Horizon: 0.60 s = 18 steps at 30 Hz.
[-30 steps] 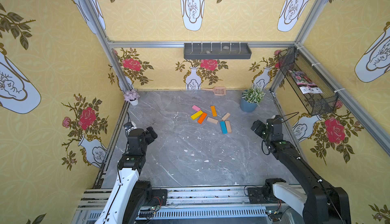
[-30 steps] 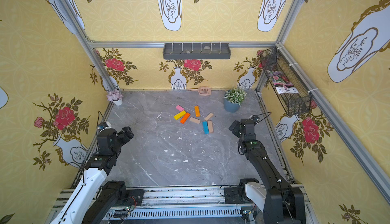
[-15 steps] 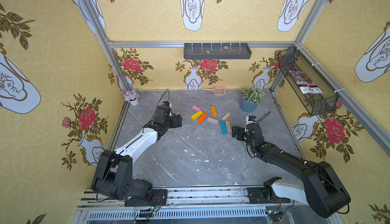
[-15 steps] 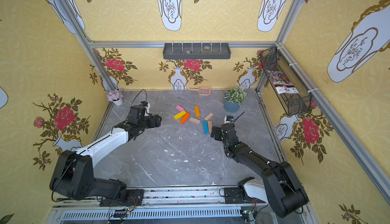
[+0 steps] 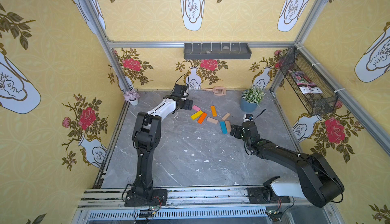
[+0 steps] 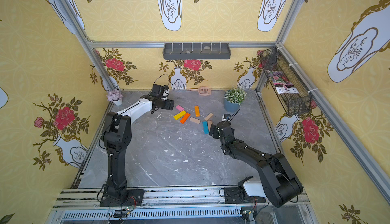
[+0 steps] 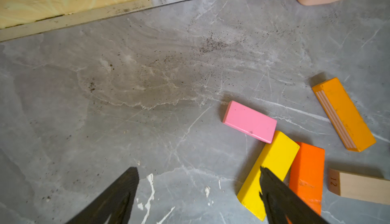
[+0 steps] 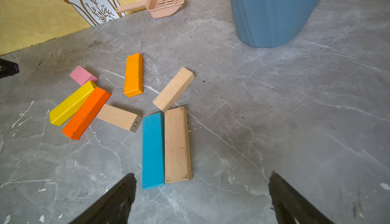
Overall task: Assemble a giraffe with building blocks
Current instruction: Move the building block to the center of the board.
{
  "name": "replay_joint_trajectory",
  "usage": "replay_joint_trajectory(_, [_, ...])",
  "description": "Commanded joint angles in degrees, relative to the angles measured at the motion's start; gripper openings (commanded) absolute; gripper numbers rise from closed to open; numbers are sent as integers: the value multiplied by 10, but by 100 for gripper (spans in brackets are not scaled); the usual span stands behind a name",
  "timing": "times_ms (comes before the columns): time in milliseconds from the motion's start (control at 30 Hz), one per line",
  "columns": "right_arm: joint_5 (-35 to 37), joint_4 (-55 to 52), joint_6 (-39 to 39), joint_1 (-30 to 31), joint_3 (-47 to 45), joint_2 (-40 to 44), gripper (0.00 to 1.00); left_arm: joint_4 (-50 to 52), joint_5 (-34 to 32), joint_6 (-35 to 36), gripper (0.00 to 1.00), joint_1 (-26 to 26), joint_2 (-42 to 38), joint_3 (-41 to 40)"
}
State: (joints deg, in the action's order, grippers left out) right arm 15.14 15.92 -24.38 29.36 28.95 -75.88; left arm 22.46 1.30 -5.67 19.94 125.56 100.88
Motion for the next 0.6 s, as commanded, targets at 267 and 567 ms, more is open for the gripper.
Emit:
replay_joint_trajectory(267, [7,-4,10,6,15,-15,98,104,55,74,90,10,128,163])
replay_joint_trajectory(567, [22,-9,13,6,22,-29,97,126,119,57,85,15,186,241])
